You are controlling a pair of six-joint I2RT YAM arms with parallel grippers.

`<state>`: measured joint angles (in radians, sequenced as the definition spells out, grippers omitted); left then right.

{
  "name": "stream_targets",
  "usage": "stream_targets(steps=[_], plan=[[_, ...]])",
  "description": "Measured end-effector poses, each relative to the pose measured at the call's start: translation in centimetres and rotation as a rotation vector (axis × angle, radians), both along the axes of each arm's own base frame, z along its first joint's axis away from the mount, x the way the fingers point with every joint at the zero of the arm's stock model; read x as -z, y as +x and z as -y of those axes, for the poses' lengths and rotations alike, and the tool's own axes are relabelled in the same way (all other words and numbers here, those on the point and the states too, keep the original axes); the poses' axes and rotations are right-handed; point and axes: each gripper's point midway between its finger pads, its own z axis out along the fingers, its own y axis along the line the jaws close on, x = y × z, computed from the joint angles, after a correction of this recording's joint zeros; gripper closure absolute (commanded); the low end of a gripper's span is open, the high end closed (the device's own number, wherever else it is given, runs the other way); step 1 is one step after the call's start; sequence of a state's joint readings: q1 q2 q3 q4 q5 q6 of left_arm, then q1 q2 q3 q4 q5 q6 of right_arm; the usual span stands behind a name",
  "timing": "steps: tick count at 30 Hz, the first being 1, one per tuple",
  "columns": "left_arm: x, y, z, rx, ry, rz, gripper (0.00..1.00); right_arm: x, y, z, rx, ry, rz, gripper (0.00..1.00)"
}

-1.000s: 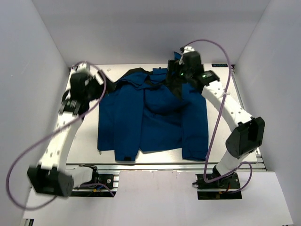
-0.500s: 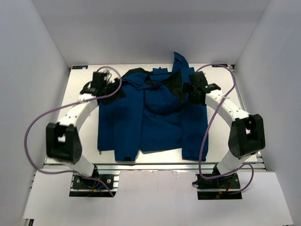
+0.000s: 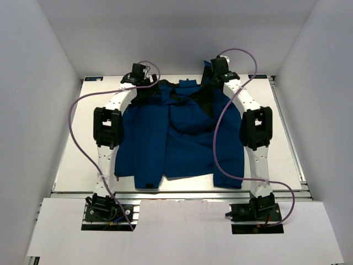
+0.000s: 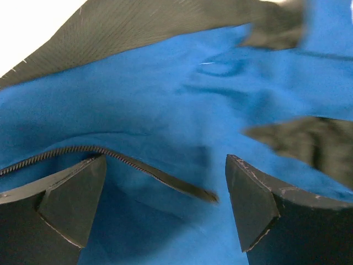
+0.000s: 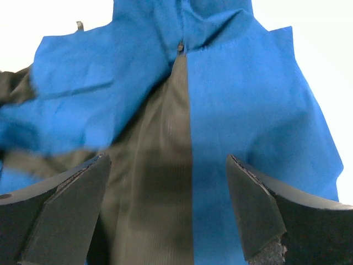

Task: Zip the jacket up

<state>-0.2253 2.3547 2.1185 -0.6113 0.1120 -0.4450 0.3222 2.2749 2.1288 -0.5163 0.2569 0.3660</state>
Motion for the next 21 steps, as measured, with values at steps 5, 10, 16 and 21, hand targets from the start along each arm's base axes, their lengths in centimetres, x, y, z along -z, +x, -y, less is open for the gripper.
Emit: stream_targets(steps=[5, 10, 16, 21], plan=[[5.1, -0.6, -0.3, 0.017, 0.036, -0.1, 0.23, 5.5, 3.0, -0.5, 0.025, 0.031, -0.012, 0.11], [5.2, -0.6, 0.0, 0.058, 0.044, -0.092, 1.0, 8.4, 5.1, -1.6, 0.035, 0.082, 0.015, 0.45], [5.1, -0.5, 0.1, 0.088, 0.049, -0.065, 1.0, 7.3, 6.3, -2.6, 0.026, 0.135, 0.076, 1.0], [3.0, -1.9, -0.1, 0.107, 0.047, -0.022, 1.0, 6.5, 5.5, -3.9, -0.078, 0.166, 0.084, 1.0]])
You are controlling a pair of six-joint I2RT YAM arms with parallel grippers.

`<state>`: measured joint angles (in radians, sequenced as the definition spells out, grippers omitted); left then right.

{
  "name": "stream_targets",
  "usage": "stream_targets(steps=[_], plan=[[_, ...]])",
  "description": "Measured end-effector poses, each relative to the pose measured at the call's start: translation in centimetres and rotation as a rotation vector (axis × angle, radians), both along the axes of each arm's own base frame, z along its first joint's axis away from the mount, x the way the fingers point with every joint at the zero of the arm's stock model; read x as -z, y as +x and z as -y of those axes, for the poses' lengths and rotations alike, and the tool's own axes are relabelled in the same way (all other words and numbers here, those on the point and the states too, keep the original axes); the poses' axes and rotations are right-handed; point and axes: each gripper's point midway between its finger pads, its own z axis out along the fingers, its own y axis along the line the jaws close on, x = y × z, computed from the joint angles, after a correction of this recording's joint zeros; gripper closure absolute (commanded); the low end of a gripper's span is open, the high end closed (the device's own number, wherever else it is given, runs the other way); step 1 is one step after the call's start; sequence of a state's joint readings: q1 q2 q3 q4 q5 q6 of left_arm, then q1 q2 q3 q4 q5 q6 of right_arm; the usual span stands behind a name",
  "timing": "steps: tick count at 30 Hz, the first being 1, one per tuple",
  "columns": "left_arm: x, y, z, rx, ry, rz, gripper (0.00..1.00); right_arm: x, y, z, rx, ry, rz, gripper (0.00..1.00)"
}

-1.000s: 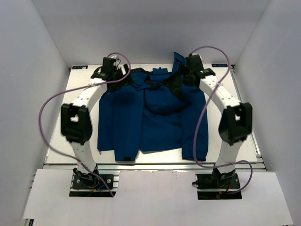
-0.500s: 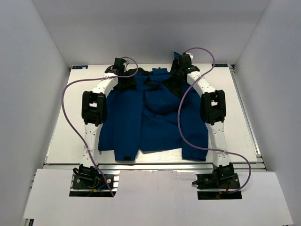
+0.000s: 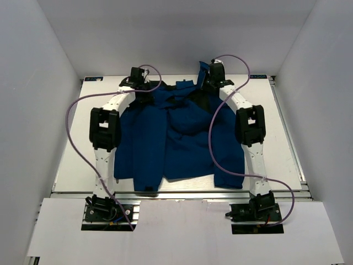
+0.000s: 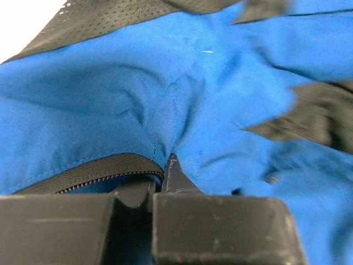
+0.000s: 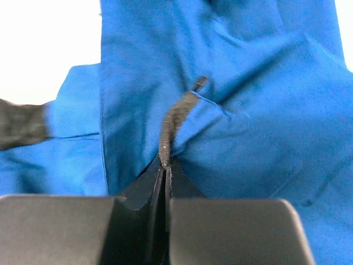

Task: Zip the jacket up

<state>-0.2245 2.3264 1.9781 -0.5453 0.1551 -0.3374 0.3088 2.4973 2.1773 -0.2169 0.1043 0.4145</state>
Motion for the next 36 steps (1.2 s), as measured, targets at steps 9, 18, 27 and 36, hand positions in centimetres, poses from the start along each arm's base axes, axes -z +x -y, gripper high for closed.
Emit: stream_targets(steps=[9, 18, 27, 36], plan=[[-23.8, -5.0, -1.2, 0.057, -0.041, 0.419, 1.0, -17.5, -2.6, -8.7, -0.367, 0.28, 0.282, 1.0], [-52.5, -26.1, -7.8, -0.027, -0.084, 1.079, 1.0, -43.0, -20.5, -23.2, -0.848, 0.705, 0.792, 1.0], [-51.1, -30.8, -3.0, 0.245, -0.304, 1.114, 1.0, -46.2, -24.1, -12.0, -0.969, 0.801, 0.863, 1.0], [-12.0, -30.6, 18.3, 0.647, -0.32, 0.111, 0.74, -9.1, -20.7, 6.1, -0.377, 1.061, -0.053, 0.34]])
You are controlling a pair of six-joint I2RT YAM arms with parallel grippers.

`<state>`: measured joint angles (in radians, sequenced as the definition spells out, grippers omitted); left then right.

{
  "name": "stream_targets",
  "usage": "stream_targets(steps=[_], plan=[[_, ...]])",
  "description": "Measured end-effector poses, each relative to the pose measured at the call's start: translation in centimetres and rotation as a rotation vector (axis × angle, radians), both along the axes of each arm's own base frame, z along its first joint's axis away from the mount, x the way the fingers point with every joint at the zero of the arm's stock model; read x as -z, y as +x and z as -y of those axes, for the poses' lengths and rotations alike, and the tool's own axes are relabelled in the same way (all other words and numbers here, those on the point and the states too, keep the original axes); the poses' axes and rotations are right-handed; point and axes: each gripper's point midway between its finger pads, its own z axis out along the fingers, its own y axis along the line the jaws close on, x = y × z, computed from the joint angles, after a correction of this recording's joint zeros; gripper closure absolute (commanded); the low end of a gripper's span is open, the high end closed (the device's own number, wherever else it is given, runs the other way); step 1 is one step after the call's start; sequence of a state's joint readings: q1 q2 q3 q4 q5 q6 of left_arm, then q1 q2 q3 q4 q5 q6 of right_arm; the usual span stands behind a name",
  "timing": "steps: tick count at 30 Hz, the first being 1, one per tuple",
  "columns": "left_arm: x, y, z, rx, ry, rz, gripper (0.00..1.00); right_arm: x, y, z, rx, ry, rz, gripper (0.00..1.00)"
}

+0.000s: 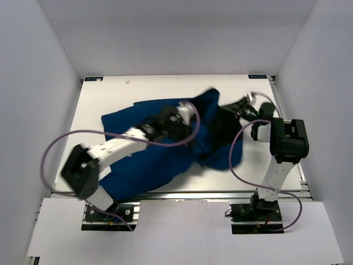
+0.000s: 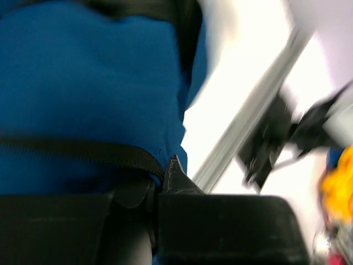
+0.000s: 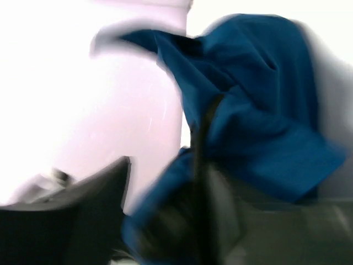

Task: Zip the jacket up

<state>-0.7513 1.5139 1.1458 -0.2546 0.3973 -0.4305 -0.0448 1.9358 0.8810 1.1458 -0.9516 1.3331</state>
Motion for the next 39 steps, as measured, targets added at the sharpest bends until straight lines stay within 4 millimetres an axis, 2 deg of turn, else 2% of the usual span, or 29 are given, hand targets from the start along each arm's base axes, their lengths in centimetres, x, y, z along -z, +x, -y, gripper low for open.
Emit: stream_targets(steps=[1, 2, 4, 6, 8, 12, 14, 16, 18, 21, 22, 24, 27, 29, 31, 32, 34, 36, 39], plan=[[2.8, -1.6, 1.3, 0.05, 0.049, -0.059, 0.32, 2.0, -1.0, 1.5, 0.021, 0.019, -0.098, 0.14], [4.9, -3.2, 2.3, 0.097, 0.088, -0.1, 0.04, 2.9, -1.6, 2.6, 0.037, 0.033, -0.145, 0.11], [7.0, -6.1, 3.5, 0.162, 0.137, -0.16, 0.02, 2.1, -1.8, 4.8, 0.066, 0.032, -0.114, 0.11], [6.8, -7.7, 4.2, 0.203, 0.148, -0.164, 0.02, -0.6, -1.4, 6.6, 0.102, -0.028, 0.013, 0.11], [4.9, -7.6, 4.7, 0.208, 0.126, -0.128, 0.02, -3.8, 0.4, 7.6, 0.156, -0.14, 0.105, 0.11], [-0.8, -5.1, 4.8, 0.125, 0.072, 0.01, 0.02, -11.4, 6.9, 9.4, 0.372, -0.46, 0.214, 0.11], [-3.7, -4.0, 4.3, 0.073, 0.05, 0.075, 0.02, -14.1, 8.2, 10.4, 0.475, -0.603, 0.216, 0.11], [-6.3, -3.5, 3.6, 0.034, 0.025, 0.129, 0.02, -14.8, 8.2, 11.7, 0.546, -0.725, 0.172, 0.11], [-8.3, -3.2, 2.8, -0.002, 0.011, 0.169, 0.02, -13.0, 7.4, 13.4, 0.593, -0.84, 0.08, 0.11], [-9.3, -2.1, 1.1, -0.085, 0.033, 0.203, 0.02, -8.0, 5.0, 14.9, 0.59, -1.001, -0.087, 0.11], [-9.3, -1.8, 0.5, -0.11, 0.044, 0.203, 0.02, -6.3, 4.0, 14.6, 0.57, -1.05, -0.132, 0.11], [-8.9, 0.2, -1.5, -0.185, 0.072, 0.185, 0.02, -3.3, 1.4, 12.6, 0.5, -1.155, -0.195, 0.11], [-7.5, 5.6, -6.6, -0.364, 0.111, 0.155, 0.02, -0.1, -3.8, 6.7, 0.328, -1.252, -0.18, 0.11], [-6.0, 9.1, -10.5, -0.505, 0.167, 0.143, 0.02, 1.4, -8.4, 3.2, 0.195, -1.279, -0.145, 0.11], [-4.4, 11.5, -12.9, -0.59, 0.22, 0.135, 0.02, 2.5, -12.1, 2.0, 0.129, -1.292, -0.126, 0.1], [-3.4, 12.5, -13.5, -0.61, 0.243, 0.124, 0.02, 3.1, -14.2, 2.2, 0.105, -1.3, -0.132, 0.11], [-0.8, 14.5, -14.4, -0.631, 0.287, 0.088, 0.02, 3.8, -17.1, 3.0, 0.089, -1.304, -0.153, 0.11], [2.1, 16.5, -14.7, -0.631, 0.319, 0.038, 0.02, 4.5, -18.9, 3.6, 0.087, -1.297, -0.171, 0.11], [7.0, 19.4, -15.4, -0.634, 0.356, -0.051, 0.02, 6.7, -21.1, 4.3, 0.071, -1.295, -0.217, 0.11]])
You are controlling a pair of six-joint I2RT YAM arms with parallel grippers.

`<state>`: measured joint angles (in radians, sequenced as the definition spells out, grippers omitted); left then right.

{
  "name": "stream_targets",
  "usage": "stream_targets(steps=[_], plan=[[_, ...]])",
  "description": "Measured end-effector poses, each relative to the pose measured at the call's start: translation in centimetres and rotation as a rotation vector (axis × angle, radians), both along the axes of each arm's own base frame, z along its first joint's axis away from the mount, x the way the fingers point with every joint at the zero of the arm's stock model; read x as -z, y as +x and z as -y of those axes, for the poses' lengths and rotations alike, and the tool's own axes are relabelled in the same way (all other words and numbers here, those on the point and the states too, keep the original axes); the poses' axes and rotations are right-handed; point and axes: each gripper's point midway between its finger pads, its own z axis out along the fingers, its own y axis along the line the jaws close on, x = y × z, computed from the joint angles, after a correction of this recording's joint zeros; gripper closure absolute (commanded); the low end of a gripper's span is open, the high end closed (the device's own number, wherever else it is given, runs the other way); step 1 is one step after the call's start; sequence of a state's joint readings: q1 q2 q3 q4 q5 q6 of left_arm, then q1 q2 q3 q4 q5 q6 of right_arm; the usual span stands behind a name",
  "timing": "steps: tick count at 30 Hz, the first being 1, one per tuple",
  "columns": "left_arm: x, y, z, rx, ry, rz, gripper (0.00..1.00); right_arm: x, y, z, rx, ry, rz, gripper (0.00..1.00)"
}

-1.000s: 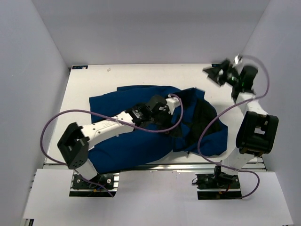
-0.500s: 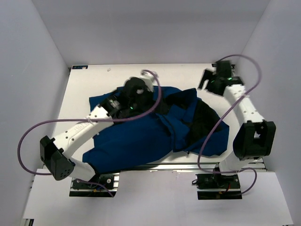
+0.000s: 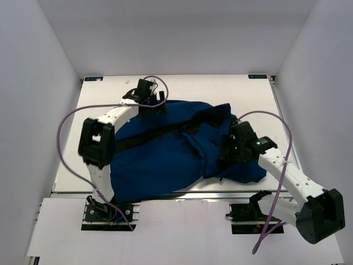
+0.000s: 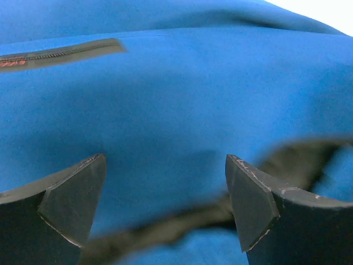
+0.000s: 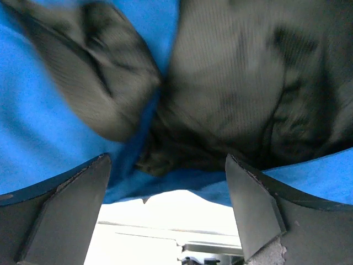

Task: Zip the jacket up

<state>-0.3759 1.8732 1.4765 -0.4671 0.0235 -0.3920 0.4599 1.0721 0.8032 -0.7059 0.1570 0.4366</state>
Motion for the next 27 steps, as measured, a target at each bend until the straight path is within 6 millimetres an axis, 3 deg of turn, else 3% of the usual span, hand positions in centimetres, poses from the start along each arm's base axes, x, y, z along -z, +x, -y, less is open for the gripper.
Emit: stream_targets(steps=[3, 5, 6, 8, 12, 17, 21, 24, 27], plan=[[5.0, 1.6, -1.0, -0.025, 0.019, -0.104, 0.02, 3.2, -1.6, 0.5, 0.01, -0.02, -0.08, 0.11], [7.8, 1.5, -1.9, -0.042, 0.037, -0.167, 0.02, 5.1, -2.0, 0.7, 0.02, -0.042, -0.132, 0.11], [8.5, 1.5, -2.1, -0.047, 0.04, -0.18, 0.02, 5.8, -1.8, 0.7, 0.025, -0.053, -0.149, 0.11], [8.0, 1.4, -2.1, -0.049, 0.03, -0.17, 0.02, 6.8, -1.0, 0.6, 0.037, -0.065, -0.164, 0.11], [8.4, -0.5, -2.8, -0.064, 0.024, -0.172, 0.02, 8.8, 2.6, 1.0, 0.1, -0.088, -0.227, 0.11], [8.4, -3.9, -3.8, -0.101, 0.006, -0.189, 0.02, 8.7, 11.7, 1.6, 0.178, -0.073, -0.174, 0.11], [8.3, -7.1, -4.3, -0.14, -0.043, -0.225, 0.02, 8.4, 20.6, 1.1, 0.18, -0.058, -0.091, 0.11], [8.2, -9.4, -4.0, -0.157, -0.076, -0.258, 0.02, 7.9, 28.5, -0.1, 0.155, -0.038, 0.014, 0.11], [7.6, -11.8, -2.5, -0.141, -0.086, -0.289, 0.02, 6.8, 38.0, -2.2, 0.123, 0.042, 0.152, 0.11]])
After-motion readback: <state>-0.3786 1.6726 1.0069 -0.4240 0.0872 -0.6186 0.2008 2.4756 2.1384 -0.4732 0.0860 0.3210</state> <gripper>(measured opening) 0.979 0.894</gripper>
